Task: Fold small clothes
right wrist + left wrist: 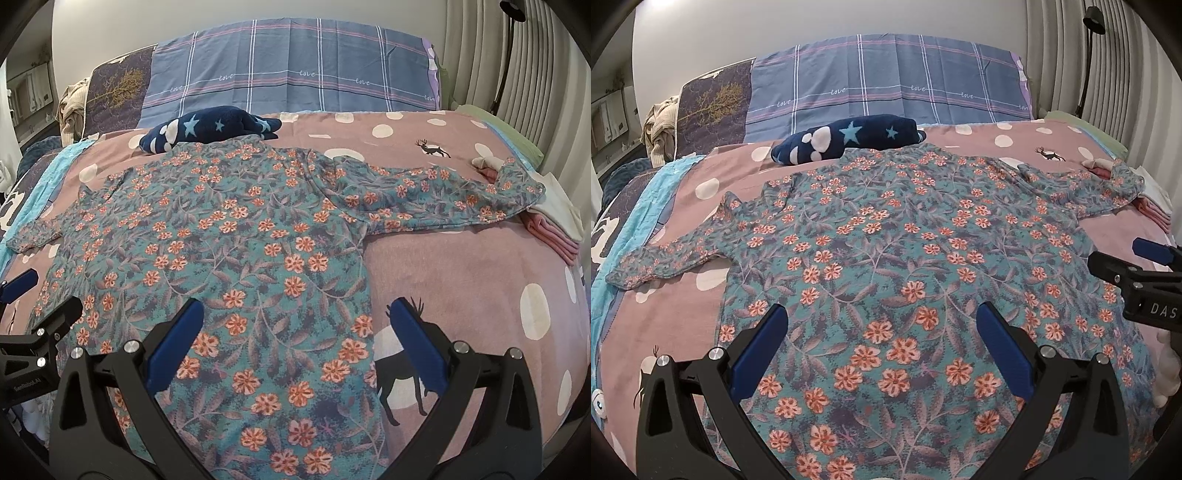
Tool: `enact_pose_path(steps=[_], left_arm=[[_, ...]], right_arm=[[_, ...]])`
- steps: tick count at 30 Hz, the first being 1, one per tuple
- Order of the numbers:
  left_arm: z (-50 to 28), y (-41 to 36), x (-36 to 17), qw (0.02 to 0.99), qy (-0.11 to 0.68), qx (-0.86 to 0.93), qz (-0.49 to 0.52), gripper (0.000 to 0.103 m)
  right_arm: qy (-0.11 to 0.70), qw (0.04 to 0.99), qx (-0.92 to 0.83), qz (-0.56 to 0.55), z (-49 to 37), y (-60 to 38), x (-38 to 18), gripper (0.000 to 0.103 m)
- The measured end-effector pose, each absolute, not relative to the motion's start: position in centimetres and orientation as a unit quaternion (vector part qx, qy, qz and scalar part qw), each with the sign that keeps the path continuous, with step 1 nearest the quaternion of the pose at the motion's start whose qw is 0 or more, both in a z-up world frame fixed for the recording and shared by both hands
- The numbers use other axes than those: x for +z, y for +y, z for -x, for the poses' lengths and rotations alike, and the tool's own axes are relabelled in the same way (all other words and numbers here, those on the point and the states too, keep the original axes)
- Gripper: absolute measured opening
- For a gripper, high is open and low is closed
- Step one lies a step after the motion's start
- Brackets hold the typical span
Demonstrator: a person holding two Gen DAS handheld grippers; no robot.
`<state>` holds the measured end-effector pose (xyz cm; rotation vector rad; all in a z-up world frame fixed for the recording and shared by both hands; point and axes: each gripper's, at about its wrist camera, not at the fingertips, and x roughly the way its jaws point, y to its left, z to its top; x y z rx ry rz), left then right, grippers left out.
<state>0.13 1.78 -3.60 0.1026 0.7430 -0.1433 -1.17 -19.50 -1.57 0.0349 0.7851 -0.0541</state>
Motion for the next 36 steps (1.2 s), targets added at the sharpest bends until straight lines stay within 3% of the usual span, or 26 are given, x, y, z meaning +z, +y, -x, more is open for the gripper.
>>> enact_pose_path(steps=[29, 33, 36], left_arm=[[-0.2, 3.0, -3.6, 0.928, 0.367, -0.039, -0.046, 0.102], [-0.8, 3.6, -4.2, 0.918, 0.393, -0.048, -0.03, 0.091], [-1.1, 4.5, -4.6, 0.911, 0.408, -0.056, 0.002, 0.09]], right_arm=[[0.384, 0.923, -0.027, -0.013, 1.6, -19.1, -1.9, 0.101], [0.385, 0.922, -0.027, -0.014, 1.5, -19.3, -2.0, 0.101], [0.388, 0.921, -0.028, -0.015, 1.4, -19.3, -2.2, 0.101]])
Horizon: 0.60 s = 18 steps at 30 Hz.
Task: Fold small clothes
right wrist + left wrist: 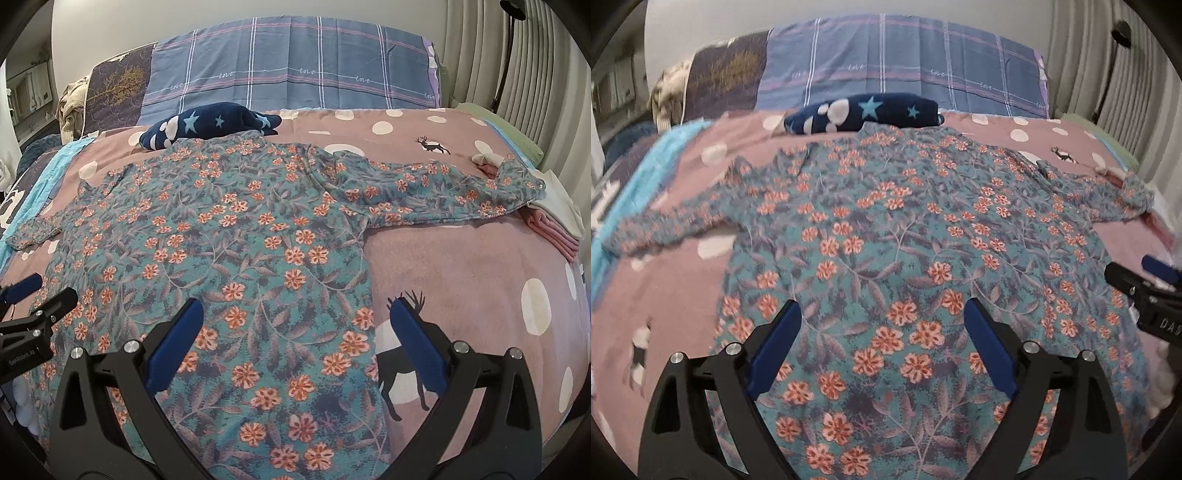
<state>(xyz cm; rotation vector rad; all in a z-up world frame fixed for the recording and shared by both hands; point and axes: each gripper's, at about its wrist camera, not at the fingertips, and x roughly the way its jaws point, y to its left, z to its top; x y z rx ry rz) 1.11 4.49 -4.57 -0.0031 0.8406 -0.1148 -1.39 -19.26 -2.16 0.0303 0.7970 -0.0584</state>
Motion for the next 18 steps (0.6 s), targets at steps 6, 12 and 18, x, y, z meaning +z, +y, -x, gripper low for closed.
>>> enact_pose_path(steps=[6, 12, 18], left_arm=[[-0.92, 4.66, -4.47, 0.915, 0.401, -0.049, -0.011, 0.084], [-1.11, 4.88, -4.6, 0.913, 0.404, -0.053, -0.009, 0.074], [-1.26, 4.92, -4.83, 0.91, 0.41, -0.063, -0.007, 0.065]], right_arm=[[0.389, 0.921, -0.027, -0.013, 1.33, -18.96, -2.17, 0.101], [0.39, 0.92, -0.027, -0.012, 1.32, -18.83, -2.23, 0.101], [0.39, 0.92, -0.03, -0.014, 1.16, -18.95, -2.21, 0.101]])
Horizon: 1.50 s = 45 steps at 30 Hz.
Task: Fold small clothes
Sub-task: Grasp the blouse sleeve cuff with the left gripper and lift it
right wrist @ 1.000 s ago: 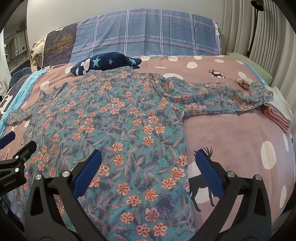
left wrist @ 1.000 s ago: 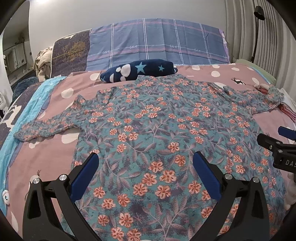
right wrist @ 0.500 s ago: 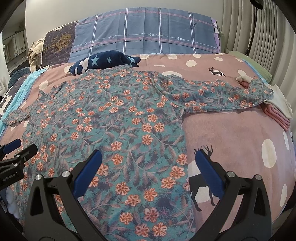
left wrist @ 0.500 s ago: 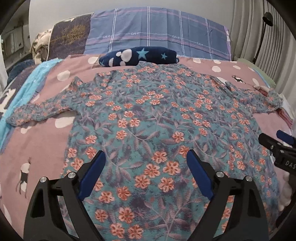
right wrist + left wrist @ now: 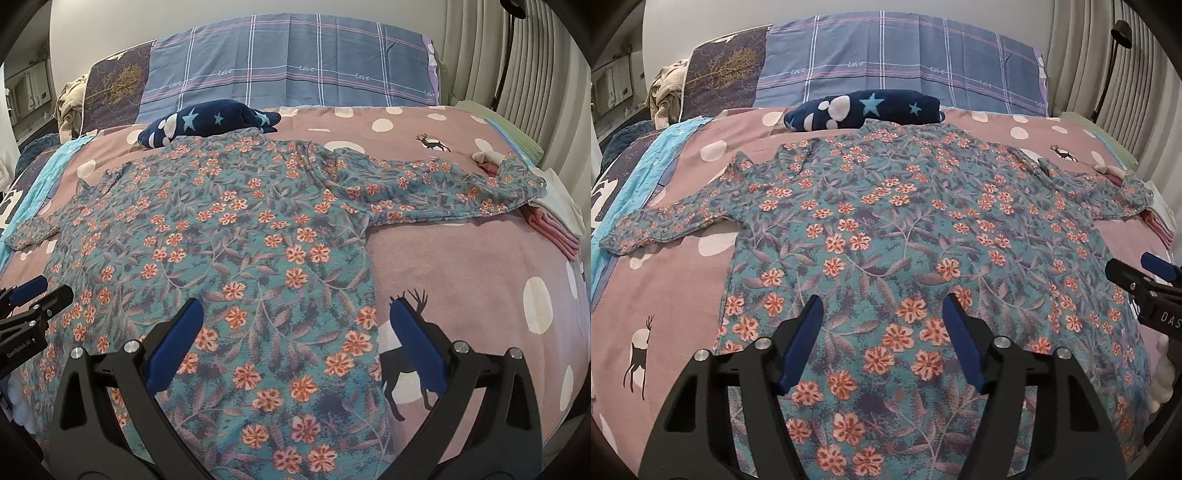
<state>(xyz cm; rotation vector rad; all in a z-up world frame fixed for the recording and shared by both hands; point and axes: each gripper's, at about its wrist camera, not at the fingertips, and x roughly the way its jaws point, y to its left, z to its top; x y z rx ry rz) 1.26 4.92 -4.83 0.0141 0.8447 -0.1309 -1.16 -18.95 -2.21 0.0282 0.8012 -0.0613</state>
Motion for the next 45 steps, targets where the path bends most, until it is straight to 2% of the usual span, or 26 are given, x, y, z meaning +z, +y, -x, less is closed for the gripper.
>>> enact_pose_path(steps=[4, 14, 19, 21, 23, 25, 27, 30, 33, 35, 37, 42, 44, 45], left_arm=[[-1.3, 5.5, -4.9, 0.908, 0.413, -0.068, 0.012, 0.059], [-2.2, 10.6, -4.4, 0.915, 0.402, -0.007, 0.042, 0.058], [-2.8, 16.9, -4.9, 0.909, 0.403, 0.05, 0.089, 0.058], [-3.2, 20.5, -5.4, 0.902, 0.407, 0.083, 0.118, 0.052], [-3.5, 24.9, -6.0, 0.889, 0.412, 0.115, 0.167, 0.047], [-3.5, 28.9, -6.6, 0.876, 0.408, 0.133, 0.221, 0.041], [-3.7, 32.4, -7.0, 0.867, 0.399, 0.15, 0.258, 0.04], [-4.4, 36.5, -7.5, 0.853, 0.387, 0.16, 0.313, 0.04], [-5.6, 40.9, -7.8, 0.832, 0.365, 0.183, 0.375, 0.04], [-6.6, 43.2, -7.8, 0.828, 0.35, 0.214, 0.383, 0.041], [-7.9, 45.6, -8.0, 0.819, 0.344, 0.254, 0.382, 0.047], [-10.2, 49.8, -9.9, 0.787, 0.343, 0.295, 0.42, 0.048], [-10.7, 50.4, -9.9, 0.789, 0.327, 0.299, 0.425, 0.042], [-11.1, 50.7, -9.7, 0.798, 0.315, 0.295, 0.421, 0.024]], right_arm=[[0.391, 0.92, -0.03, -0.013, 1.2, -18.9, -2.2, 0.101], [0.39, 0.92, -0.034, -0.021, 1.0, -19.3, -2.2, 0.101], [0.381, 0.924, -0.038, -0.015, 1.1, -19.5, -1.9, 0.101], [0.375, 0.926, -0.042, -0.014, 1.3, -19.8, -1.8, 0.1], [0.377, 0.925, -0.036, -0.016, 1.2, -20.2, -1.9, 0.088], [0.387, 0.921, -0.019, -0.032, 1.0, -20.7, -2.2, 0.07], [0.4, 0.915, -0.004, -0.05, 0.7, -21.0, -2.6, 0.06], [0.406, 0.913, -0.008, -0.045, 0.6, -20.7, -3.0, 0.061], [0.41, 0.911, -0.009, -0.044, 0.6, -20.5, -3.1, 0.066], [0.411, 0.91, -0.013, -0.041, 0.7, -20.5, -3.2, 0.068], [0.413, 0.91, -0.019, -0.039, 0.6, -20.6, -3.3, 0.068], [0.414, 0.909, -0.038, -0.039, 0.5, -21.1, -3.2, 0.069], [0.415, 0.908, -0.043, -0.038, 0.4, -21.4, -3.2, 0.069], [0.415, 0.908, -0.045, -0.039, 0.3, -21.5, -3.3, 0.07]])
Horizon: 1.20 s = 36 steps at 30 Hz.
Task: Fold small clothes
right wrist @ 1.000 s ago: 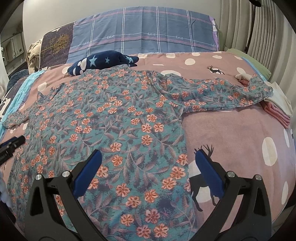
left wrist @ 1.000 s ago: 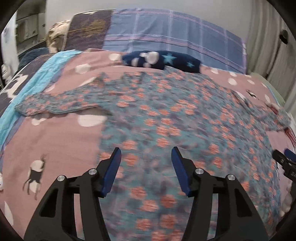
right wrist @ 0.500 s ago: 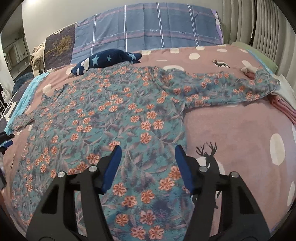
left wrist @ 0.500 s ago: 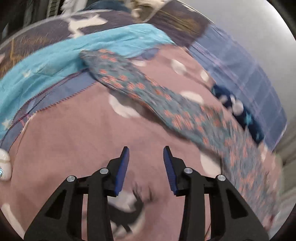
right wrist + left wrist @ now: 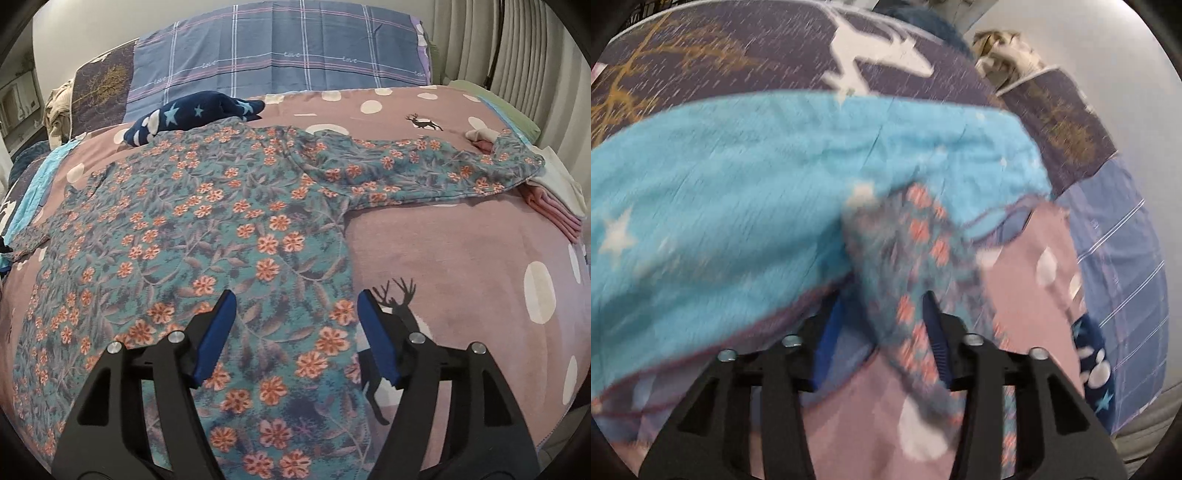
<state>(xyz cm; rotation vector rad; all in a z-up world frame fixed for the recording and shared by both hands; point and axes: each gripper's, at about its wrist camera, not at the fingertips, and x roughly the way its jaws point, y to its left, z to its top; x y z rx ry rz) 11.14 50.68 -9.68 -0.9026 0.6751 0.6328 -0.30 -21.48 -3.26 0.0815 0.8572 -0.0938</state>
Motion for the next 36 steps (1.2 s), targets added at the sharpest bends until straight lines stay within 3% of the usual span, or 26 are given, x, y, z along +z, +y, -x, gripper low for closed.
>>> enact_pose_path(steps=[1, 2, 5, 9, 13, 17, 18, 19, 21, 23, 25, 30, 34, 36], left_arm=[[-11.5, 50.9, -9.6, 0.804, 0.311, 0.291, 0.414, 0.005], [-11.8, 50.9, -9.6, 0.808, 0.313, 0.29, 0.407, 0.003], [-12.2, 49.8, -8.0, 0.825, 0.296, 0.266, 0.401, 0.002], [-14.3, 41.6, -1.9, 0.89, 0.273, 0.15, 0.332, 0.002], [-16.1, 28.7, 3.1, 0.929, 0.275, 0.001, 0.248, 0.002], [-15.9, 15.0, 4.3, 0.936, 0.285, -0.135, 0.16, 0.003], [-15.6, 11.1, 3.8, 0.932, 0.293, -0.169, 0.129, 0.008], [-15.3, 8.0, 3.1, 0.928, 0.301, -0.194, 0.102, 0.024], [-14.4, 3.6, 1.4, 0.92, 0.317, -0.221, 0.06, 0.043], [-13.3, 2.0, 0.2, 0.916, 0.327, -0.231, 0.037, 0.044], [-12.3, 1.8, -1.1, 0.914, 0.34, -0.223, 0.01, 0.053], [-9.9, 7.0, -2.6, 0.927, 0.348, -0.141, -0.021, 0.064], [-9.7, 12.6, -4.5, 0.921, 0.384, -0.066, -0.022, 0.066], [-10.4, 14.6, -5.5, 0.914, 0.403, -0.024, -0.021, 0.066]], right_arm=[[0.415, 0.908, -0.046, -0.04, 0.2, -21.6, -3.3, 0.07], [0.415, 0.908, -0.046, -0.041, 0.2, -21.6, -3.3, 0.07], [0.415, 0.908, -0.044, -0.039, 0.1, -21.5, -3.5, 0.071], [0.42, 0.905, -0.042, -0.049, -0.5, -21.7, -4.0, 0.071], [0.418, 0.906, -0.03, -0.055, -0.7, -21.3, -4.2, 0.071], [0.419, 0.906, -0.027, -0.055, -0.4, -21.4, -4.3, 0.071], [0.42, 0.905, -0.03, -0.058, -0.3, -21.7, -4.3, 0.071], [0.42, 0.905, -0.032, -0.061, -0.2, -22.0, -4.3, 0.071], [0.42, 0.904, -0.039, -0.065, 0.1, -22.7, -4.2, 0.071], [0.418, 0.905, -0.044, -0.065, 0.3, -23.4, -4.0, 0.072], [0.417, 0.905, -0.047, -0.067, 0.3, -24.1, -3.9, 0.072], [0.426, 0.901, -0.001, -0.083, -1.6, -24.1, -3.3, 0.071], [0.429, 0.888, 0.12, -0.11, -5.5, -21.3, -2.0, 0.05], [0.439, 0.869, 0.188, -0.131, -8.7, -19.1, -1.9, 0.047]])
